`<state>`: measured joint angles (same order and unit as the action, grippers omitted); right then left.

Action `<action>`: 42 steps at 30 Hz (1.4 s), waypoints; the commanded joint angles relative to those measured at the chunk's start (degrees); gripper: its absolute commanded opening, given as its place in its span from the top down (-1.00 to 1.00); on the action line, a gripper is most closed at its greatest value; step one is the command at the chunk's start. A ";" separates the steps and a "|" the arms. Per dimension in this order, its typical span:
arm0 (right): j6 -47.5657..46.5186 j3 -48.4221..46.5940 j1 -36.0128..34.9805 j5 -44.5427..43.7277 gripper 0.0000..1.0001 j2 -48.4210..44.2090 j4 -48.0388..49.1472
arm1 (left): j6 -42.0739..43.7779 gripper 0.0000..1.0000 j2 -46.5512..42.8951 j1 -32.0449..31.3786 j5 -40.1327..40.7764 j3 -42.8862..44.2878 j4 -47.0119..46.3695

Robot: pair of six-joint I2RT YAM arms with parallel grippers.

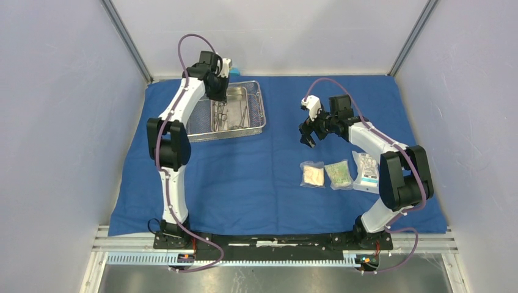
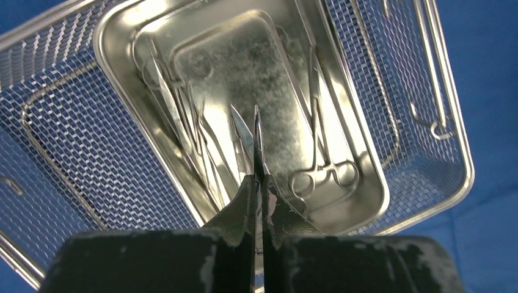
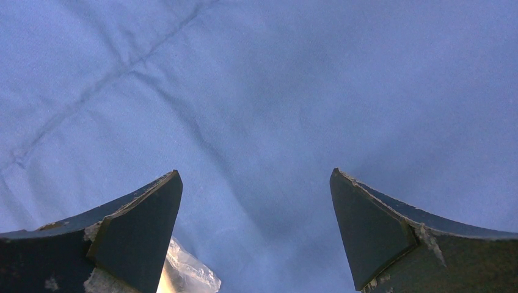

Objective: Open and lay out the surgical kit
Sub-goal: Pick up the medical item from the container, then place the medical item in the surgical kit.

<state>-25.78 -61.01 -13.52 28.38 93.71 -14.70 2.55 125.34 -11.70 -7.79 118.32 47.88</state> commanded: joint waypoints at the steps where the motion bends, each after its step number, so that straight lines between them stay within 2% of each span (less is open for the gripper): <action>1: -0.19 -0.09 -0.27 0.20 -0.98 -1.03 0.54 | -1.93 0.95 -7.62 -0.41 -2.96 -4.32 -0.99; 8: -0.24 0.65 -0.25 -0.57 -0.98 -3.88 0.68 | -4.49 0.95 -18.81 -1.54 -2.48 -20.39 -5.58; 16: 1.37 2.33 -0.22 -2.80 -0.98 -6.72 2.83 | -11.27 0.95 -32.70 -3.58 -1.99 -45.46 -16.52; 22: 2.77 4.63 -0.27 -5.30 -0.98 -9.04 4.98 | -15.02 0.95 -42.59 -5.79 1.09 -58.82 -21.27; 29: 2.54 6.55 -0.28 -6.55 -0.98 -11.45 6.13 | -18.18 0.95 -46.32 -7.19 7.57 -62.76 -20.10; 35: 2.40 7.13 -0.28 -6.55 -0.98 -11.79 6.66 | -21.32 0.95 -48.70 -7.19 4.93 -66.90 -21.00; 42: 2.23 7.32 -0.23 -6.55 -0.98 -12.23 6.79 | -24.95 0.95 -46.83 -7.20 2.49 -66.72 -20.09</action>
<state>-23.66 -53.74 -13.52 21.96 83.44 -9.96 -17.74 78.22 -18.83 -3.60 50.89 29.45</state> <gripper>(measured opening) 0.992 0.051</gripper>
